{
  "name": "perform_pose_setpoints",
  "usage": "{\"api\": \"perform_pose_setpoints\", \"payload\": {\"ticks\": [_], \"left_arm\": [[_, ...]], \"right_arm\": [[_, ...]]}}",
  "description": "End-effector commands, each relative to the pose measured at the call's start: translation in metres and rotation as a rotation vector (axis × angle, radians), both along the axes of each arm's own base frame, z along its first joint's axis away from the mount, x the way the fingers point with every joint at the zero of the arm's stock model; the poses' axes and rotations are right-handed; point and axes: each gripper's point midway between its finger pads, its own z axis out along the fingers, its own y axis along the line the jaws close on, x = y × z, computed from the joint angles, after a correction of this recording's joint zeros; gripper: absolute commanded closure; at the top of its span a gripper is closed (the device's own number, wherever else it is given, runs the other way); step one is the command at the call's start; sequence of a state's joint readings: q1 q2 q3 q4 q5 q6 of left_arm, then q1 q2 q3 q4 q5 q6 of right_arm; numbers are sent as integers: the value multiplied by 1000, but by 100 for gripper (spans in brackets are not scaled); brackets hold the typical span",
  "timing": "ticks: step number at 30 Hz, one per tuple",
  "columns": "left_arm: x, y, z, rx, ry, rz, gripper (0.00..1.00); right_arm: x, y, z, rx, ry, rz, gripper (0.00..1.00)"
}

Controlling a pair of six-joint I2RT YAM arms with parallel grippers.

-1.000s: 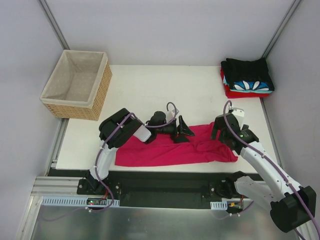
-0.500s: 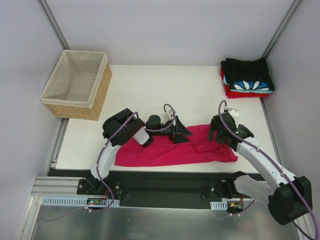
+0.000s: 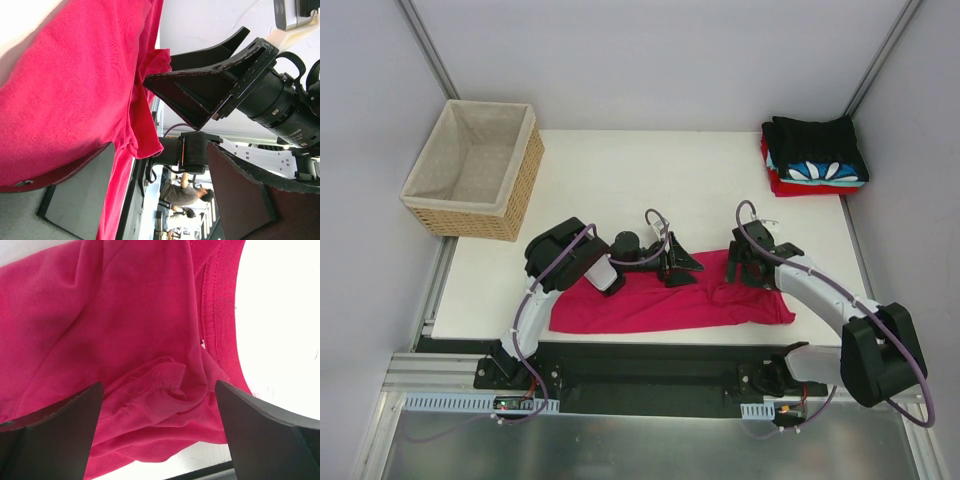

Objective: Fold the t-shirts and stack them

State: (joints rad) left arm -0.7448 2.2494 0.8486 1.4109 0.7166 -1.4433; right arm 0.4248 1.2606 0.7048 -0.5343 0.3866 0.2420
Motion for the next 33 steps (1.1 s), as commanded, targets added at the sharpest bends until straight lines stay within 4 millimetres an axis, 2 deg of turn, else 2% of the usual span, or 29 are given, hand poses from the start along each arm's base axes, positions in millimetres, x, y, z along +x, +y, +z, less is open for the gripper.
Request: {"api": "perform_pose_setpoints", "payload": {"ticks": [1, 5, 13, 15, 20, 24, 28, 33], "left_arm": [[-5, 15, -37, 100, 58, 17, 25], [-3, 14, -37, 98, 57, 22, 25], [-2, 15, -34, 92, 58, 32, 25], [-3, 14, -33, 91, 56, 26, 25], [-2, 14, -33, 91, 55, 23, 25], [-2, 13, -32, 90, 53, 15, 25], [-2, 14, -32, 90, 52, 13, 25], [-1, 18, -34, 91, 59, 21, 25]], "right_arm": [[-9, -2, 9, 20, -20, 7, 2], [-26, -8, 13, 16, -2, 10, 2], [-44, 2, 6, 23, 43, 13, 2], [-39, 1, 8, 12, 17, 9, 2], [-10, 5, 28, -29, -34, 23, 2], [8, 7, 31, -55, -38, 30, 2], [20, 11, 27, -57, -29, 26, 2], [21, 11, 9, -62, 9, 20, 2]]}}
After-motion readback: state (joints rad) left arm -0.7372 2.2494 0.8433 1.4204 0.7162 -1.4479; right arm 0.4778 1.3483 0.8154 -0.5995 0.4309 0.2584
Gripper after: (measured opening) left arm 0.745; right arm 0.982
